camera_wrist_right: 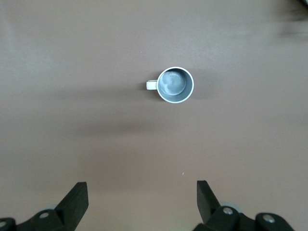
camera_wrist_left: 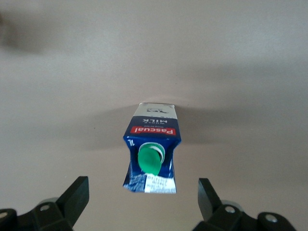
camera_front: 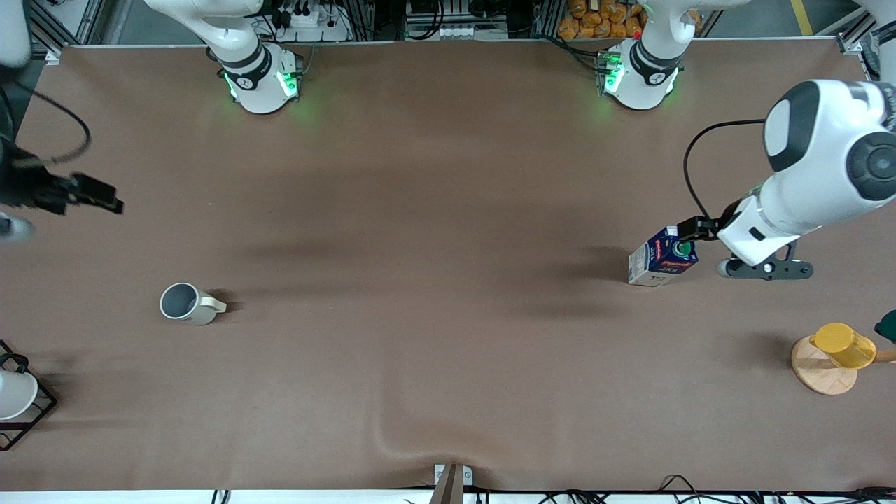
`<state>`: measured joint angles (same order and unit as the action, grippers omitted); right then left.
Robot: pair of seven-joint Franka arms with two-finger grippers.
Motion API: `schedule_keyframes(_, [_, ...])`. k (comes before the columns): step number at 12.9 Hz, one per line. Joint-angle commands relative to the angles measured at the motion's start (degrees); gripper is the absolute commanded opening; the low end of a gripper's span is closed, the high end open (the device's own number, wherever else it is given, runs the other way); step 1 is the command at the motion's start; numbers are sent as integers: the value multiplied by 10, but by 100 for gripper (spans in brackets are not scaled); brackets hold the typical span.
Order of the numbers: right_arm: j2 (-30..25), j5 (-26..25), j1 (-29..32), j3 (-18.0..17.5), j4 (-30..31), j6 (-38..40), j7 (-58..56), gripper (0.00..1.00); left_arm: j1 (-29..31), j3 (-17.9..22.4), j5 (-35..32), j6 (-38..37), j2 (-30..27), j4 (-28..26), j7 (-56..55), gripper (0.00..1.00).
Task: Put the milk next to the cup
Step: 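Reach the left gripper to the milk carton while the right gripper reaches the mug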
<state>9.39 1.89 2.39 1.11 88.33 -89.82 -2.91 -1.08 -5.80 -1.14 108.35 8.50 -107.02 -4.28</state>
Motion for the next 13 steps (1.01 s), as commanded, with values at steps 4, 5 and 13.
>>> schedule_keyframes(4, [118,-8,12,-10,-33,-57,-4,100,6,-4,-2,60,-27,-84,12,100])
schedule_keyframes(5, [135,-6,17,-10,-34,-72,-8,100,6,-4,-2,62,-25,-86,12,100])
schedule_keyframes(13, [237,-7,9,-10,-31,-190,-170,100,9,-3,-2,83,13,-97,16,100])
